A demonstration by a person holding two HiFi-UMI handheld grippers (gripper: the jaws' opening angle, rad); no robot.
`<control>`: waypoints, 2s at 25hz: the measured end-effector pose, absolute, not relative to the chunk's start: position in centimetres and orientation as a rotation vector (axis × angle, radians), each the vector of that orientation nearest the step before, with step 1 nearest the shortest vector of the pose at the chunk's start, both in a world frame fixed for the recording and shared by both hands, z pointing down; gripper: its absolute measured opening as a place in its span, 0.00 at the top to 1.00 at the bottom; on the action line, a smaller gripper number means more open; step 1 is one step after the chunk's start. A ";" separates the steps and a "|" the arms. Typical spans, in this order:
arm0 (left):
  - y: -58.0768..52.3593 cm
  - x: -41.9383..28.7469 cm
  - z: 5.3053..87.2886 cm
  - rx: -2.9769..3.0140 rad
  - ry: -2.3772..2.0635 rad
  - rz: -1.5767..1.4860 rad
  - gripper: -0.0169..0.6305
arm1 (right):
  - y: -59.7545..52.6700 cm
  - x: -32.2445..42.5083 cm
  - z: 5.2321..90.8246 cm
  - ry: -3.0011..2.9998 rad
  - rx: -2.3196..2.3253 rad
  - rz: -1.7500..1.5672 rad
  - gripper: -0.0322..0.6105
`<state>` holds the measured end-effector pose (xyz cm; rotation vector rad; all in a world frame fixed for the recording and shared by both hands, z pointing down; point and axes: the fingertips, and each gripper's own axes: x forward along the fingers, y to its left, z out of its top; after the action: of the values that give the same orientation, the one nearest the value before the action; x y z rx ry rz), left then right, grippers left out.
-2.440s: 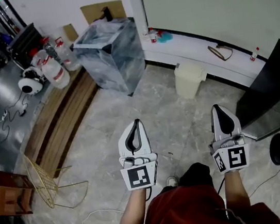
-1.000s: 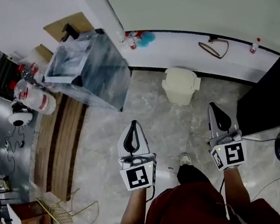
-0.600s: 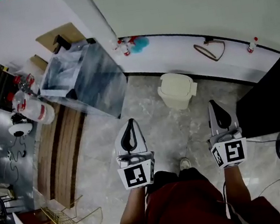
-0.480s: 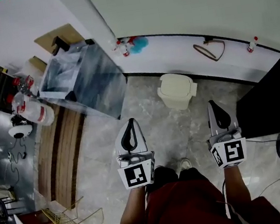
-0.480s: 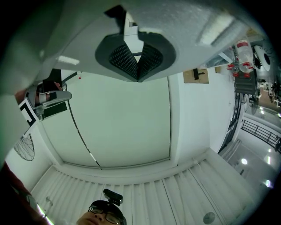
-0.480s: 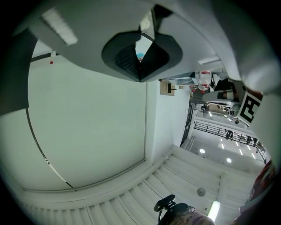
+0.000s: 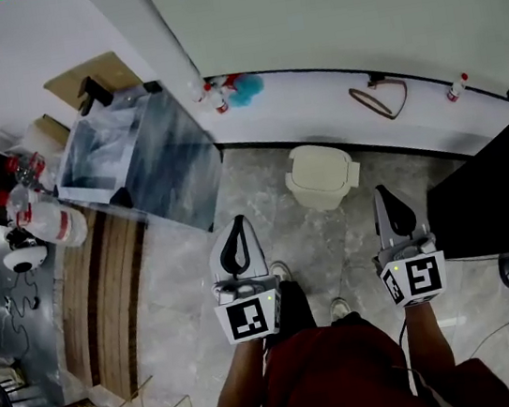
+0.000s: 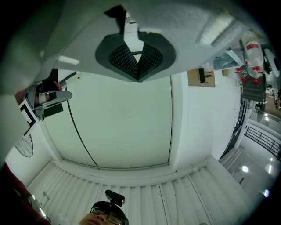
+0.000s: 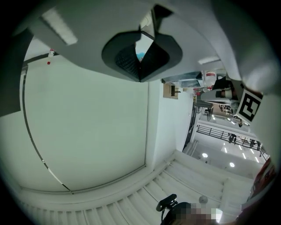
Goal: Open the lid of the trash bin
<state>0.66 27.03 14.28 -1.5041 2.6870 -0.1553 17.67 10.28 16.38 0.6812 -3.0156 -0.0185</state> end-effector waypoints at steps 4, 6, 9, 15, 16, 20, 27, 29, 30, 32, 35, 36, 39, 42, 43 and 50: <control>26.0 -3.9 14.6 -1.556 2.661 -0.138 0.97 | 9.7 13.4 16.6 -2.987 0.721 -0.026 0.95; 25.7 -6.3 14.5 -1.576 2.653 -0.127 0.97 | 9.7 11.2 16.1 -2.981 0.733 -0.043 0.95; 25.6 -9.7 14.2 -1.598 2.648 -0.103 0.97 | 10.0 7.9 15.6 -2.970 0.742 -0.072 0.95; 26.0 -15.5 14.9 -1.659 2.631 -0.080 0.97 | 10.7 2.3 15.5 -2.933 0.780 -0.125 0.95; 26.1 -16.5 15.1 -1.666 2.631 -0.076 0.97 | 10.9 1.5 15.6 -2.925 0.786 -0.130 0.95; 25.9 -19.2 15.8 -1.714 2.614 -0.073 0.97 | 11.3 -0.6 15.8 -2.893 0.823 -0.147 0.95; 23.3 -20.1 18.0 -1.831 2.571 -0.080 0.97 | 10.3 -0.5 17.1 -2.831 0.929 -0.147 0.95; 22.0 -19.9 18.5 -1.865 2.557 -0.088 0.97 | 9.5 0.1 17.8 -2.815 0.964 -0.129 0.95; 21.4 -19.7 18.8 -1.881 2.546 -0.096 0.97 | 9.1 0.5 18.1 -2.808 0.980 -0.121 0.95; 19.9 -19.1 19.1 -1.907 2.524 -0.100 0.97 | 8.0 1.2 18.6 -2.798 1.011 -0.109 0.95; 17.4 -18.2 19.0 -1.937 2.483 -0.098 0.97 | 6.1 2.1 18.9 -2.798 1.056 -0.099 0.95; 16.4 -17.9 18.7 -1.943 2.462 -0.101 0.97 | 5.4 2.4 18.8 -2.799 1.072 -0.099 0.95; 13.6 -17.3 18.0 -1.954 2.409 -0.122 0.97 | 3.1 3.1 18.4 -2.807 1.126 -0.068 0.95; 10.5 -16.5 17.0 -1.961 2.370 -0.111 0.97 | 0.3 4.5 18.5 -2.797 1.162 -0.080 0.95; 9.4 -16.2 16.9 -1.968 2.360 -0.107 0.97 | -0.6 5.0 18.5 -2.792 1.175 -0.081 0.95; 2.5 -13.7 17.4 -2.068 2.290 -0.132 0.97 | -5.7 7.2 19.1 -2.765 1.276 0.008 0.95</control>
<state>-13.74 2.53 17.39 -2.0682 2.2900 -0.1318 7.23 -5.70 19.06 1.2762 -2.7646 0.0078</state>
